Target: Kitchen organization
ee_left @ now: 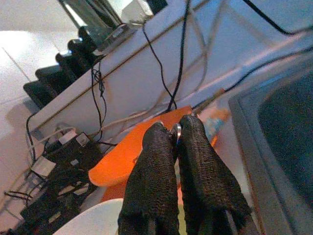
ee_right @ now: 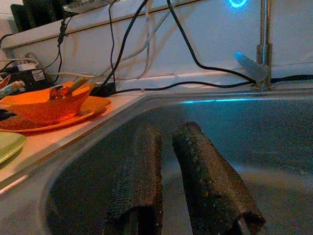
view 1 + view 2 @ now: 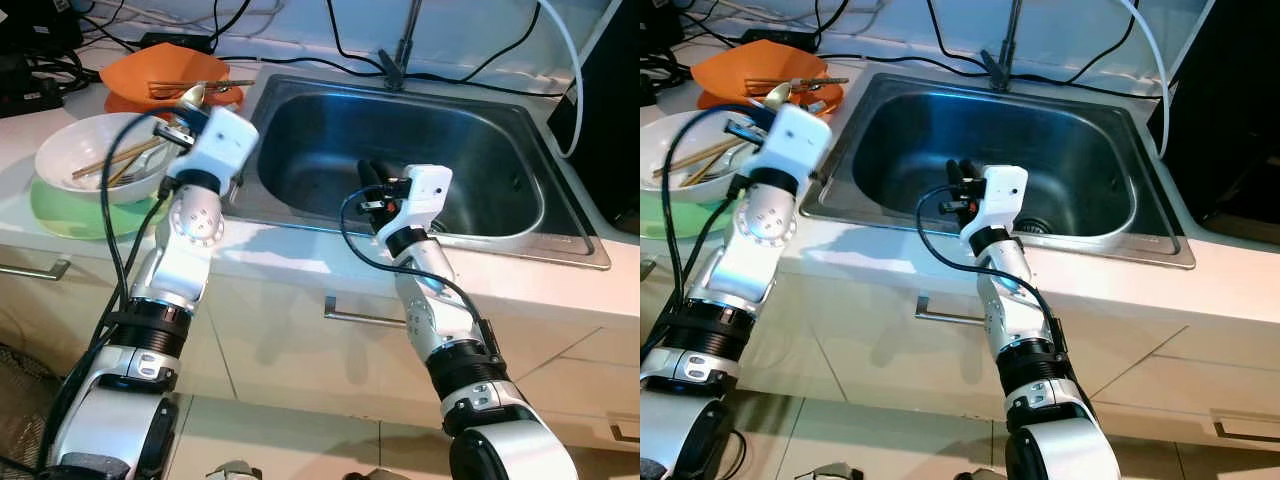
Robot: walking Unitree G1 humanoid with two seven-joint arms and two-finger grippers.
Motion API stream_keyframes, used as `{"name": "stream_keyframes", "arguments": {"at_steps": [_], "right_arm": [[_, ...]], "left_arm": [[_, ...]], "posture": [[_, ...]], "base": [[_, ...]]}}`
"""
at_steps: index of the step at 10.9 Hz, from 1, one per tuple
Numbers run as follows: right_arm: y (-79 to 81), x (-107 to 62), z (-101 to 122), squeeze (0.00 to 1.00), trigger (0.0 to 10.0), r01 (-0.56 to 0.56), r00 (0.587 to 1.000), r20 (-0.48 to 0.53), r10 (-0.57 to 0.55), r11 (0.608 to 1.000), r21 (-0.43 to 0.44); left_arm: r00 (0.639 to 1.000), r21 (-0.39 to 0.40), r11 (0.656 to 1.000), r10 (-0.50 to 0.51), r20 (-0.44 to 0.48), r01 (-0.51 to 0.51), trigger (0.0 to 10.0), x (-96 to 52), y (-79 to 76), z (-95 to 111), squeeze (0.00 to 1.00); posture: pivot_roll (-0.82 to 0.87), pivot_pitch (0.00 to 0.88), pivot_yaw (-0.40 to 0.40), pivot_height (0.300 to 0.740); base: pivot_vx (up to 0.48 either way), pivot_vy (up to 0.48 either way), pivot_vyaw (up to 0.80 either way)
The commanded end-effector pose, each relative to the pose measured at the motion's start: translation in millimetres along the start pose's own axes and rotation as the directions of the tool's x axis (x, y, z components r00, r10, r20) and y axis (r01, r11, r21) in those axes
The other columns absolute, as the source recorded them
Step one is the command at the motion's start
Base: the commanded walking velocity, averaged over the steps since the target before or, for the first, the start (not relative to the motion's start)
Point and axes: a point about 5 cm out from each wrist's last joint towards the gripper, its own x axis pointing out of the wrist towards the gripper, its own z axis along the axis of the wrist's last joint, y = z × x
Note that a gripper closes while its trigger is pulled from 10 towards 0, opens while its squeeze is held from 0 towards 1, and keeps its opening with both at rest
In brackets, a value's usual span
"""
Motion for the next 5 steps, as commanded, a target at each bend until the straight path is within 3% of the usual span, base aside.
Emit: {"name": "stream_keyframes", "arguments": {"at_steps": [1,5], "right_arm": [[-1.9,2.4,1.4,0.00,10.0,0.003,1.000,-0.003,-0.003,1.000,0.004],[-1.2,3.2,1.1,0.00,10.0,-0.007,1.000,-0.008,0.007,1.000,0.006]], "left_arm": [[1.000,-0.104,0.995,-0.007,-0.023,0.005,10.0,0.4,-0.6,0.4,0.00],[1.000,-0.362,0.932,0.003,0.019,0.004,10.0,7.1,17.0,20.7,0.00]], "posture": [[0.07,0.062,-0.073,0.740],[0.08,0.059,-0.076,0.740]], "base": [[0.000,0.000,0.00],[0.000,0.000,0.00]]}}
